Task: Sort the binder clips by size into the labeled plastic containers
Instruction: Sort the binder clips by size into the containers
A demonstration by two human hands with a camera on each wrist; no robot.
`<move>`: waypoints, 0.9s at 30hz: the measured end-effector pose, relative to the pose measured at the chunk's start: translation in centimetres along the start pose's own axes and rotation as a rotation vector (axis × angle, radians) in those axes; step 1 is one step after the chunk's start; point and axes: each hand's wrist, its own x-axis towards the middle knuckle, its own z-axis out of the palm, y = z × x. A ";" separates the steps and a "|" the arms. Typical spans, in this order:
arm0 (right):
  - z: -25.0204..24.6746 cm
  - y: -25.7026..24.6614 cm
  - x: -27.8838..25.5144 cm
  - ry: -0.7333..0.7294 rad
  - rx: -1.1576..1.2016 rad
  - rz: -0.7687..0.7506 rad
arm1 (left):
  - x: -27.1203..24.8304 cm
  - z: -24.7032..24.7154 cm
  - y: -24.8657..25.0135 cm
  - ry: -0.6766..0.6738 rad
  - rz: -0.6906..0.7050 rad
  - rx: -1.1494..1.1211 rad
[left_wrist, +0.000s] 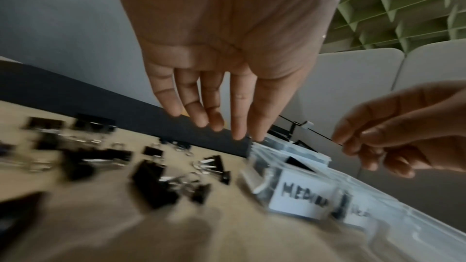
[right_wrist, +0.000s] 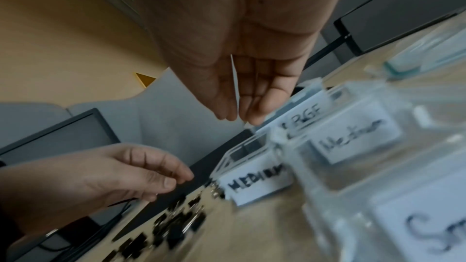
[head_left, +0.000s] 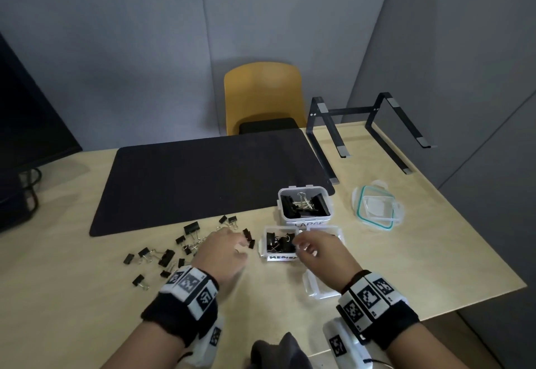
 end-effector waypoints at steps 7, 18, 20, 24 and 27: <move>5.4 -3.6 0.4 -0.167 -0.011 -0.021 | -2.4 -1.5 -5.5 -0.103 -0.149 0.058; 11.6 -6.8 3.4 -0.207 -0.050 0.015 | -4.0 -0.7 -8.1 -0.237 -0.110 0.089; 12.2 -7.2 4.1 -0.190 -0.094 0.032 | -3.7 -0.5 -8.3 -0.218 -0.082 0.090; 12.9 -7.5 4.7 -0.175 -0.257 0.066 | -3.4 0.0 -8.8 -0.162 -0.033 0.092; 13.0 -7.5 4.8 -0.169 -0.295 0.064 | -3.4 0.2 -9.0 -0.100 -0.008 0.083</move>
